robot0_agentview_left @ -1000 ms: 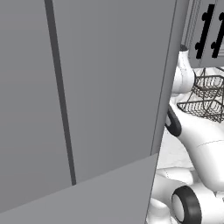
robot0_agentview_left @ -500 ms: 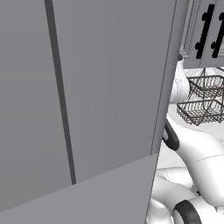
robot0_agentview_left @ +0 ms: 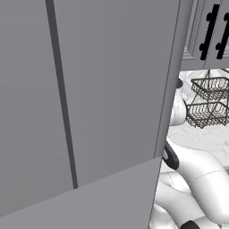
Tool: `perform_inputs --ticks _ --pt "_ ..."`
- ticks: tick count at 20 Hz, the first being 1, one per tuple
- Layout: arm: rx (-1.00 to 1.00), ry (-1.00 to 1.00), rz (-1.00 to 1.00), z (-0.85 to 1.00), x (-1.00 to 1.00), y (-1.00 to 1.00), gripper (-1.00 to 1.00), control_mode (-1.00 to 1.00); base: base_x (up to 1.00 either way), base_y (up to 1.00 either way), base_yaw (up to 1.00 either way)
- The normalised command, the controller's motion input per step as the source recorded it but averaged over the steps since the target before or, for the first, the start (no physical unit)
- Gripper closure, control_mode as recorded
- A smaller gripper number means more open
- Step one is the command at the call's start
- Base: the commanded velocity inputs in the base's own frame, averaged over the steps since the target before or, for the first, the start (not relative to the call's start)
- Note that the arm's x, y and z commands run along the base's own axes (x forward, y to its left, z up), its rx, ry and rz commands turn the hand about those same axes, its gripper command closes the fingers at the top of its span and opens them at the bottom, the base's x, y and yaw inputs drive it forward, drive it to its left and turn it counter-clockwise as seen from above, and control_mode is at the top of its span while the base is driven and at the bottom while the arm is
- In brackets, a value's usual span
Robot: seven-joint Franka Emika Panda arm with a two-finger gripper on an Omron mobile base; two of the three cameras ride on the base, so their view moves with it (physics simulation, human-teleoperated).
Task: Start the toaster. Once the lever pops up, take the bread to the plate on the dining counter.
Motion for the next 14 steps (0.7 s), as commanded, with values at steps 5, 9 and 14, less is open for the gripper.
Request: perform_inputs --ticks 5,9,14 --pt "0.00 -0.10 0.00 -0.37 0.13 0.00 -1.00 -1.00 0.00 0.00 0.00" --pt "0.00 -0.11 0.00 -0.31 0.15 0.00 -1.00 -1.00 0.00 0.00 0.00" --pt "0.00 -0.07 0.00 -0.14 0.25 0.00 -1.00 -1.00 0.00 0.00 0.00"
